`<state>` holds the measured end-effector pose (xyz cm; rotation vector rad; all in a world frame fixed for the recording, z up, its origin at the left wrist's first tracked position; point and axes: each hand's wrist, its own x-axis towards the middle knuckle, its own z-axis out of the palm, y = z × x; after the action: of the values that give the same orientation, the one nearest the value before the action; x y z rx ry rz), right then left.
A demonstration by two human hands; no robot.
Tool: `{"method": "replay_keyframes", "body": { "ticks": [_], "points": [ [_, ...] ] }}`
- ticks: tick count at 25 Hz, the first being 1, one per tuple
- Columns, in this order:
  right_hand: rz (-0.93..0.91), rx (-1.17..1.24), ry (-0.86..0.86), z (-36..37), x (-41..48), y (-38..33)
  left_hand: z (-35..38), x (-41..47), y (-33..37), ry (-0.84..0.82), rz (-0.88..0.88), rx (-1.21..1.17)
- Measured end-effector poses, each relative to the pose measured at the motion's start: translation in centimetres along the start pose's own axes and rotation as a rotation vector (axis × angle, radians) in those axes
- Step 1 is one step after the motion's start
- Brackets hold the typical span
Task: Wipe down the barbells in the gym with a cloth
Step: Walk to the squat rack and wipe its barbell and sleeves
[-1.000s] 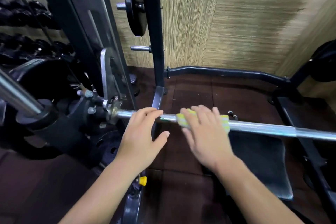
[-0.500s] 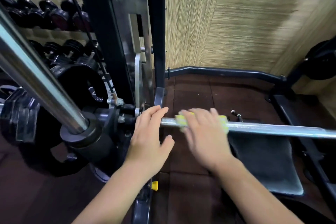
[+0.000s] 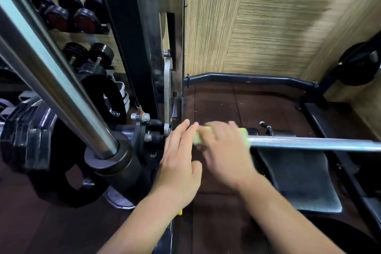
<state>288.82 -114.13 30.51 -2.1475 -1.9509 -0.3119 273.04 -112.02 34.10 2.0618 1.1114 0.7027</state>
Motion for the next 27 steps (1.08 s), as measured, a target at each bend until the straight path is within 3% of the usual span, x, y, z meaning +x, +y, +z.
{"method": "replay_keyframes", "body": {
  "ticks": [2, 4, 9, 14, 18, 21, 24, 27],
  "points": [
    [-0.125, 0.028, -0.051, 0.8, 1.9, -2.9, 0.1, -0.1, 0.0, 0.003, -0.007, -0.010],
    [-0.149, 0.073, -0.074, 0.3, 1.7, -1.2, 0.1, -0.1, -0.2, 0.010, 0.008, -0.006],
    [0.048, 0.031, -0.008, -1.9, -2.6, 4.6, -0.1, -0.3, -0.4, 0.001, 0.039, -0.008],
    [-0.120, 0.045, -0.067, 0.0, 3.0, -3.7, 0.2, -0.1, -0.8, 0.029, 0.048, -0.041],
    [-0.126, 0.136, -0.156, -1.5, 1.3, 1.5, 0.5, 0.0, -0.9, 0.050, 0.076, -0.016],
    [0.022, 0.082, -0.081, -2.4, -1.5, 5.5, 0.5, 0.3, -0.9, 0.046, 0.082, -0.023],
    [0.085, 0.000, -0.110, -1.1, 0.3, 1.3, 0.6, 0.7, -0.4, 0.065, 0.107, -0.047],
    [-0.063, 0.023, -0.139, 0.3, 2.2, -3.0, 0.6, 1.2, 0.6, 0.079, 0.151, -0.068]
  ]
}}
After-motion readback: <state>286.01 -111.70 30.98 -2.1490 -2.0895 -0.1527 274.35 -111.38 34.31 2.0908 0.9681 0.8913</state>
